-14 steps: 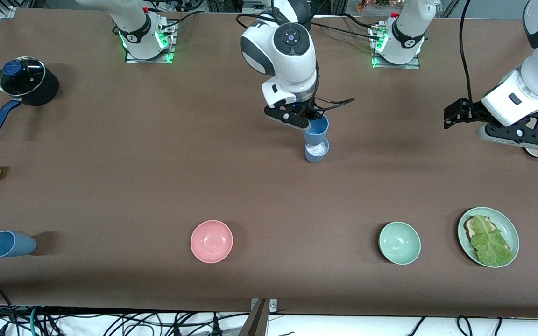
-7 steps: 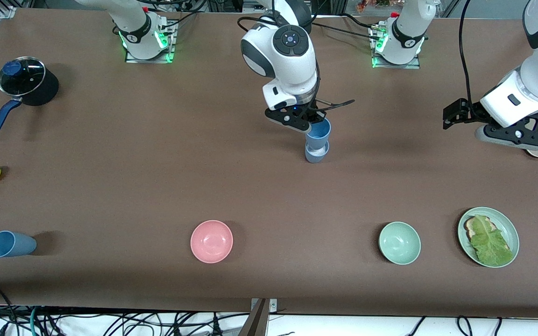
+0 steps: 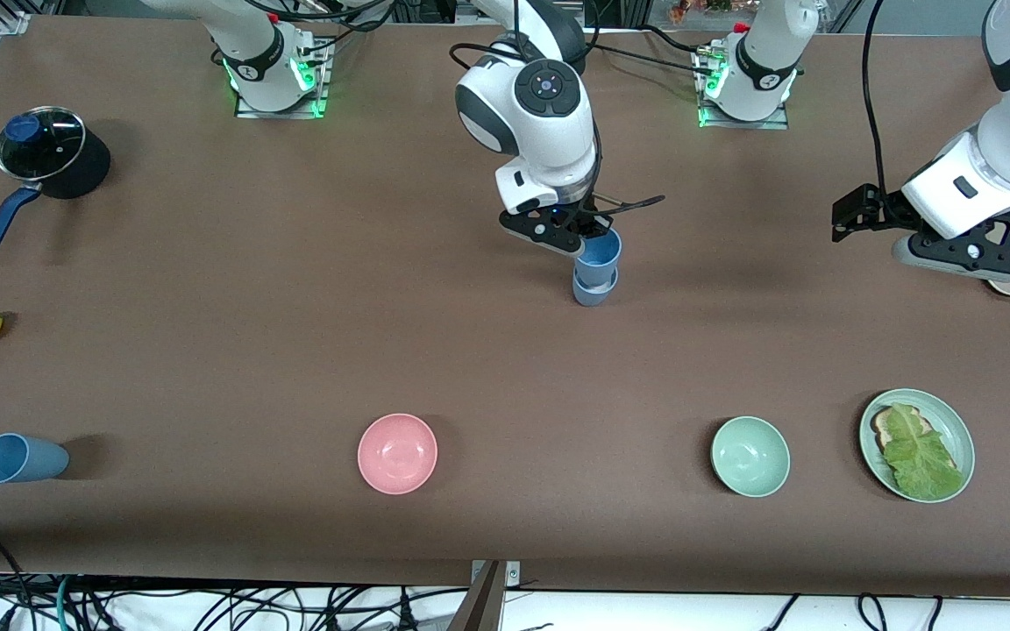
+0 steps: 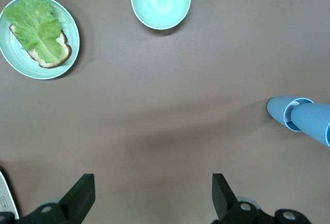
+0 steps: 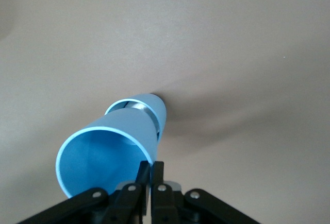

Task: Stack blue cups with both arms

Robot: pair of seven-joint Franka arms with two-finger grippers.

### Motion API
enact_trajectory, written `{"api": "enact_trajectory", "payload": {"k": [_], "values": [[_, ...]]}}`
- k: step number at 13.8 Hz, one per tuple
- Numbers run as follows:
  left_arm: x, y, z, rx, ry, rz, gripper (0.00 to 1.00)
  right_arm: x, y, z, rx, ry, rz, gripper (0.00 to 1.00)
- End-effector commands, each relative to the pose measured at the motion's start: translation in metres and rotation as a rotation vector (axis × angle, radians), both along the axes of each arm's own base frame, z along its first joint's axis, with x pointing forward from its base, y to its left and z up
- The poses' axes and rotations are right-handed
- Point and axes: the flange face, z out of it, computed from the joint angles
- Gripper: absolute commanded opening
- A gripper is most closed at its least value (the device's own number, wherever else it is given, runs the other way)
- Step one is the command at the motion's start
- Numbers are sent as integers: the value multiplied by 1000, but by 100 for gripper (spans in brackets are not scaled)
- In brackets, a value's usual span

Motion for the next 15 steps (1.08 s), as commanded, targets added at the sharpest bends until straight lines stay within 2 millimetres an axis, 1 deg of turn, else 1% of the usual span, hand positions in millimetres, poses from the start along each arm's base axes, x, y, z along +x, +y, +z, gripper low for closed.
{"api": "enact_trajectory", "payload": {"k": [1,3,4,5,6,7,8,9,10,11,12,14,15], "values": [[3,2,6,-15,8,-4,100,7,2,7,2,-22,-8,41],[3,2,5,-15,10,-3,100,13,-4,10,-4,-23,-13,61],[3,2,5,-15,10,-4,100,20,-10,13,-13,-33,-17,76],[3,2,5,-15,10,-4,100,28,-21,13,-44,-36,2,100],[3,2,6,-15,8,-4,100,36,-33,21,-75,-42,65,100],[3,2,5,-15,10,-4,100,46,-51,31,-113,-46,139,100],[3,2,5,-15,10,-4,100,60,-74,37,-155,-33,211,100],[3,2,5,-15,10,-4,100,77,-103,51,-179,-17,280,100],[3,4,5,-15,10,-1,100,91,-133,71,-185,-7,356,100],[3,5,5,-15,10,-1,100,105,-168,79,-200,17,413,100],[4,8,5,-15,9,2,100,116,-205,91,-202,31,448,100],[4,15,5,-16,11,7,100,129,-272,111,-197,41,504,100],[5,17,5,-16,11,10,100,132,-305,123,-195,42,531,100]]}}
